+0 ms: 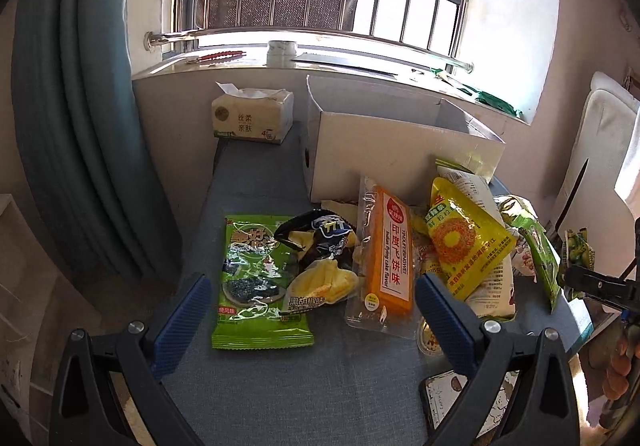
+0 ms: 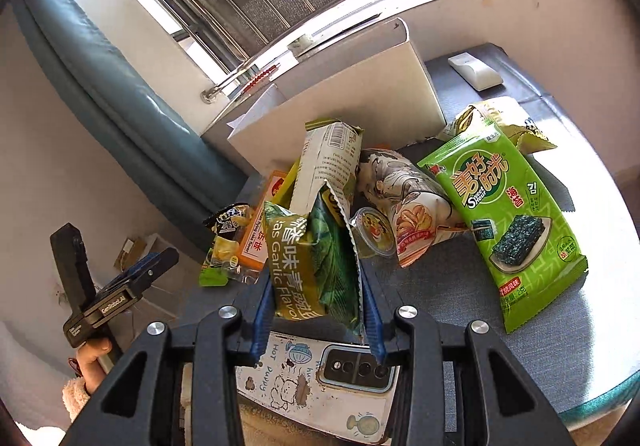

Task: Organize snacks
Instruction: 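Grasp the green garlic-flavour bag with the right tool while the left tool grasps the dark blue chip bag, then carry both held bags over the white box with both tools, then open both tools to drop the bags into the box and withdraw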

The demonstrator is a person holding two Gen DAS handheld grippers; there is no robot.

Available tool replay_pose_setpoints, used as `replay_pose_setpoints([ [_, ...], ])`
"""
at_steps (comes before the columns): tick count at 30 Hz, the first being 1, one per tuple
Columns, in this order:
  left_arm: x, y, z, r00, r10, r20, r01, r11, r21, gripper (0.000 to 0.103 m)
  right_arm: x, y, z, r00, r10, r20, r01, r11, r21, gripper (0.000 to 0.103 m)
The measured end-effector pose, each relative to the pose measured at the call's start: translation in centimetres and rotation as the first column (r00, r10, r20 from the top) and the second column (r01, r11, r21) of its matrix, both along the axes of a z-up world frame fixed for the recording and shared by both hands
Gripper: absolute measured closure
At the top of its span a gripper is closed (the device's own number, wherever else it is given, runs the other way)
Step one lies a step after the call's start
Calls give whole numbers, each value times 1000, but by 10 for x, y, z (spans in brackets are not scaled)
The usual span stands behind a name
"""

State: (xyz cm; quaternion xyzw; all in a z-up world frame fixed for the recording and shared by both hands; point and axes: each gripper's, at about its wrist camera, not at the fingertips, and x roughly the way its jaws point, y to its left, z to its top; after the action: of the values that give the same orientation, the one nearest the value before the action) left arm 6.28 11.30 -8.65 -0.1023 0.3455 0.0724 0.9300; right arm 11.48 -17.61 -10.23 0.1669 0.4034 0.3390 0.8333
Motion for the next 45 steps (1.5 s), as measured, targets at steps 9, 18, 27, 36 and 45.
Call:
replay_pose_setpoints([
  [9, 76, 31, -49, 984, -57, -171, 45, 996, -77, 19, -5, 5, 3, 999, 23, 29, -22, 999, -31, 61],
  [18, 59, 18, -24, 991, -81, -106, 78, 996, -32, 61, 1, 13, 3, 998, 48, 36, -46, 997, -58, 61],
  [27, 53, 30, 63, 991, -41, 131, 38, 999, 24, 62, 48, 40, 51, 985, 80, 153, -63, 992, -110, 61],
  [36, 188, 3, 102, 988, -123, 89, 119, 992, 40, 62, 192, 85, 90, 986, -12, 166, 59, 958, -281, 61],
  [45, 256, 5, 49, 980, -158, -118, 150, 986, -77, 23, 258, 90, 53, 996, -79, 28, 84, 910, -406, 30],
])
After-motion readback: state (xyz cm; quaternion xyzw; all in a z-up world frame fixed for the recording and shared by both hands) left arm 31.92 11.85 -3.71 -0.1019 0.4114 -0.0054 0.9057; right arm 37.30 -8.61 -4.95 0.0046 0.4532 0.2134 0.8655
